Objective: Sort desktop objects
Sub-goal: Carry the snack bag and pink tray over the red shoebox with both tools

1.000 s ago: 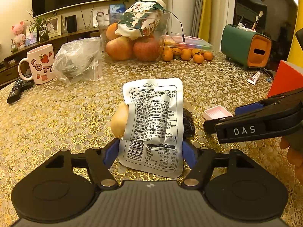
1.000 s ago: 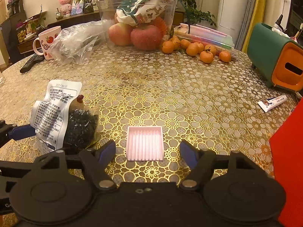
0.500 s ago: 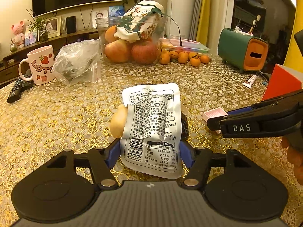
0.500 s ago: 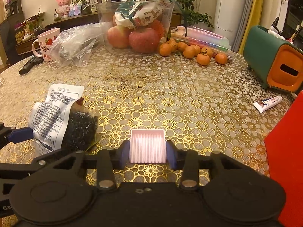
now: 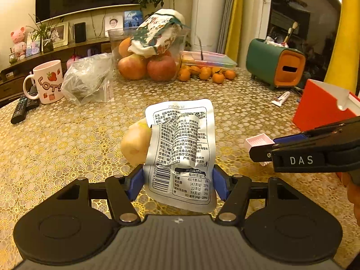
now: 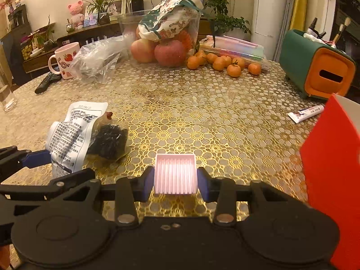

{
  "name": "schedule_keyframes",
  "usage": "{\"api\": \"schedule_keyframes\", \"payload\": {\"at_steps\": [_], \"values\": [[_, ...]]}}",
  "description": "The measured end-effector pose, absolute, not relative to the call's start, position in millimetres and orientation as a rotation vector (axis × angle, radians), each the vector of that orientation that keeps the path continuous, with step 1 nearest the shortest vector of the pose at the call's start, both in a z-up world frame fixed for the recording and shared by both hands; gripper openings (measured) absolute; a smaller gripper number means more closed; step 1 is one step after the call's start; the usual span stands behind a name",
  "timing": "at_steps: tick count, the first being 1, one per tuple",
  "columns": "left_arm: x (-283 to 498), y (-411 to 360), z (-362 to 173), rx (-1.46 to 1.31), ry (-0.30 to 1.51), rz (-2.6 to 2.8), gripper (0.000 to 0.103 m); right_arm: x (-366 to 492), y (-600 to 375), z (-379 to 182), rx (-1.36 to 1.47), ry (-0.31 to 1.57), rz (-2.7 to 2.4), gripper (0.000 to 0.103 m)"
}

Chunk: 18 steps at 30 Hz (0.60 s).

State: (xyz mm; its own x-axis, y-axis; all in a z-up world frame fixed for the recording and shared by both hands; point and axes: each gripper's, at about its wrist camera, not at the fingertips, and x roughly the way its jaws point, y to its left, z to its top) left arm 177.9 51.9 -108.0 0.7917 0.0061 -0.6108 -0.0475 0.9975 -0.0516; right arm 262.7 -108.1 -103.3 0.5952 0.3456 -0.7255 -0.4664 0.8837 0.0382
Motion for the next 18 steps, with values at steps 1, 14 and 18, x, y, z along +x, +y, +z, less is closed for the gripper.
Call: {"api": "schedule_keyframes", "payload": {"at_steps": [1,14,18], "values": [[175,49,-106,-0.063,0.654,0.024,0.063,259,-111,-101,-0.158,0.804,0.474,0.04],[143,11,-70,-0.047,0.629,-0.044,0.063,210,-153,-61,-0.132,0.769,0.446,0.04],[133,-4,-60,-0.048,0.631,-0.081,0.063,195,-169,-47,-0.125,0.744,0.434,0.04]]}}
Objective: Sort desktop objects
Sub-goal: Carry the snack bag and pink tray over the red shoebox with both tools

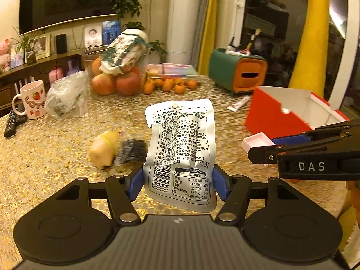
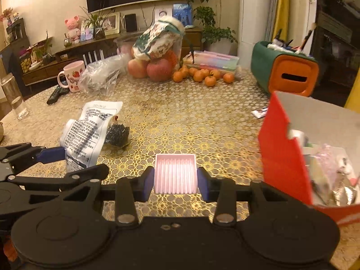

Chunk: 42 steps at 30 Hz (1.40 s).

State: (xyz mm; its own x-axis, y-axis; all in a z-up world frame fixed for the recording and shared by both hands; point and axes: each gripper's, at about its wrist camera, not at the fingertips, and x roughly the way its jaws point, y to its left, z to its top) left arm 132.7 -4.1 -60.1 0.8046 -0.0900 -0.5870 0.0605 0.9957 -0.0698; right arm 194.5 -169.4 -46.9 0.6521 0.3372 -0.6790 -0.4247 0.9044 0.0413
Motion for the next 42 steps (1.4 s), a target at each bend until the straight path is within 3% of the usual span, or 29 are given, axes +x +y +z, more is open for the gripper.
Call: {"api": "schedule_keyframes", "payload": {"at_steps": [19,42], "values": [[109,-102,-10,0.066,0.584,-0.29,0.063,151,-264,-1,-0.087,0.63,0.336,0.04],[159,-214,-8,0.194,0.619,-0.46,0.063,172,-374,1,-0.03,0.604,0.185,0.04]]}}
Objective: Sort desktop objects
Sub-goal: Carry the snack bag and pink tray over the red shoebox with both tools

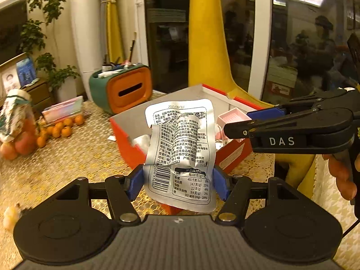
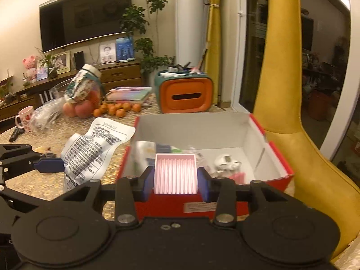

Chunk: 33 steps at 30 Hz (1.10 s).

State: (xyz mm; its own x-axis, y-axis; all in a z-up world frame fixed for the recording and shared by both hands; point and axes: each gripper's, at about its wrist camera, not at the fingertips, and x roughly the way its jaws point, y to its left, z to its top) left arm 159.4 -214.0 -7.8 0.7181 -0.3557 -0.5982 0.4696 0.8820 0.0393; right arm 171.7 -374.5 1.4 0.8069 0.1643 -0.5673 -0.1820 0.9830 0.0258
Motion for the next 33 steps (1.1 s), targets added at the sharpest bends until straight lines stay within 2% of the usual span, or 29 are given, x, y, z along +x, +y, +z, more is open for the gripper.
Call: {"api": "schedule_keyframes", "payload": {"at_steps": [23,33], "values": [[268,-278,-22,0.303,0.762,-0.506,0.063,251,-448,-23,0.045,0.662,0.091,0.04],[315,-292,-53,0.342,0.869,-0.497,0.063,285,-448,-46,0.011,0.723,0.077,0.04]]}}
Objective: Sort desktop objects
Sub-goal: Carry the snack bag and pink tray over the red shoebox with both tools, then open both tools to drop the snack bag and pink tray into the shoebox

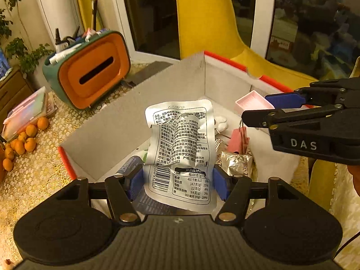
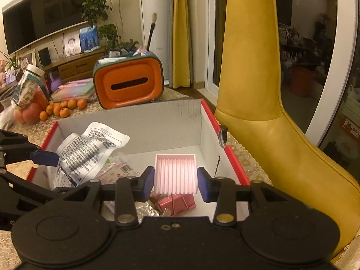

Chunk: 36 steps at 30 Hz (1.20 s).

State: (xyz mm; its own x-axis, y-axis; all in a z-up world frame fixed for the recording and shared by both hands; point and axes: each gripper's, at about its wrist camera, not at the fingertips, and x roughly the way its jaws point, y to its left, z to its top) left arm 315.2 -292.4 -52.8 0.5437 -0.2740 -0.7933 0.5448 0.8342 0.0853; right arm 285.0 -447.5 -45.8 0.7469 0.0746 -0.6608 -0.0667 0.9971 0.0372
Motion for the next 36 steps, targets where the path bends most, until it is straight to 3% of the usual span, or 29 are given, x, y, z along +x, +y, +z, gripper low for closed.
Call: {"api": "schedule_keyframes", "payload": {"at_steps": [25,28,32,36], "values": [[328,-302,-83,0.418,0.951,-0.533,0.067,303,-439,-83,-0.05,0.828,0.086,0.041],[327,-301,-82,0.418,0.957,-0.531,0.068,301,-438,-83,-0.054,0.831,0.098,0.045],[327,-296,-80,0.398,0.96,-0.522,0.071,297,-437,-78,-0.047,0.821,0.116,0.062],[323,-290,-75,0.376,0.947,-0.518,0.071,291,-436,-74,-0.053,0.814,0.126,0.064]]}}
